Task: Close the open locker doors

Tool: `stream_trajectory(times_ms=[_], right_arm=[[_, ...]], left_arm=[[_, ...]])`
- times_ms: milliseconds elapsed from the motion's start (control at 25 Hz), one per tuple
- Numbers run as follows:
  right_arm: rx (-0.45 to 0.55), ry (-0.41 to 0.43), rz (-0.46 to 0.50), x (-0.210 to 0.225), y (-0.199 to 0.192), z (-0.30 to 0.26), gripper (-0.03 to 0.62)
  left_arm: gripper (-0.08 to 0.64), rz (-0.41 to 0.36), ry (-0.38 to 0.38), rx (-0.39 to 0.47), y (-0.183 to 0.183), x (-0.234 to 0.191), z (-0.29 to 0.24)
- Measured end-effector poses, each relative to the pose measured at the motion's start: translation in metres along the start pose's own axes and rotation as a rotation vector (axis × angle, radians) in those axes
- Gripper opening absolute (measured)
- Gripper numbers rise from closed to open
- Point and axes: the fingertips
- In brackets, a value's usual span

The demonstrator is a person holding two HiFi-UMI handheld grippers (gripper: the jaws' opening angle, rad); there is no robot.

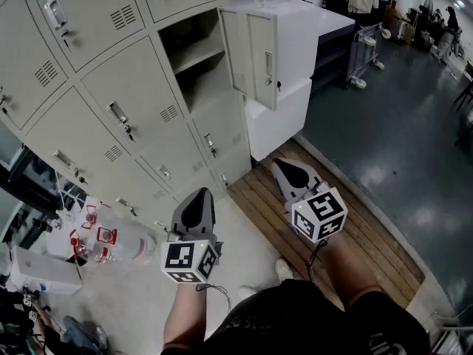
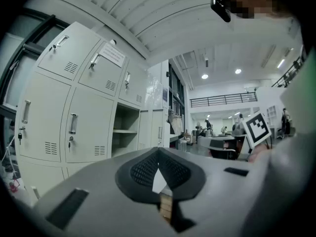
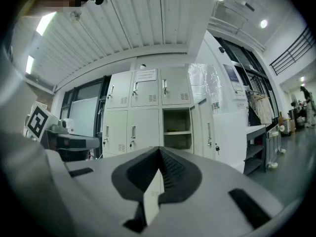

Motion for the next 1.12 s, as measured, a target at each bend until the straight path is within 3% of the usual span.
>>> stream_trajectory(times_ms=[680,1120], right_arm=[[0.009,0.022,-0.028,0.023,0.004,-0.005,0.000],[0.002,0.049,-0.031,0.060,0.013,-0.016,0.000]], left_arm=[[0.005,0.001,0.005,-0.009,-0.001,0.010,-0.020],[0.005,-0.006,0.027,-0.020,0.003,0.024,-0.049]])
Point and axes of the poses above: the fingertips, and each gripper's own axes: z backward along the fingers, x to its right, y out of its top, and after that the axes turned 11 degrees about -z, right-handed
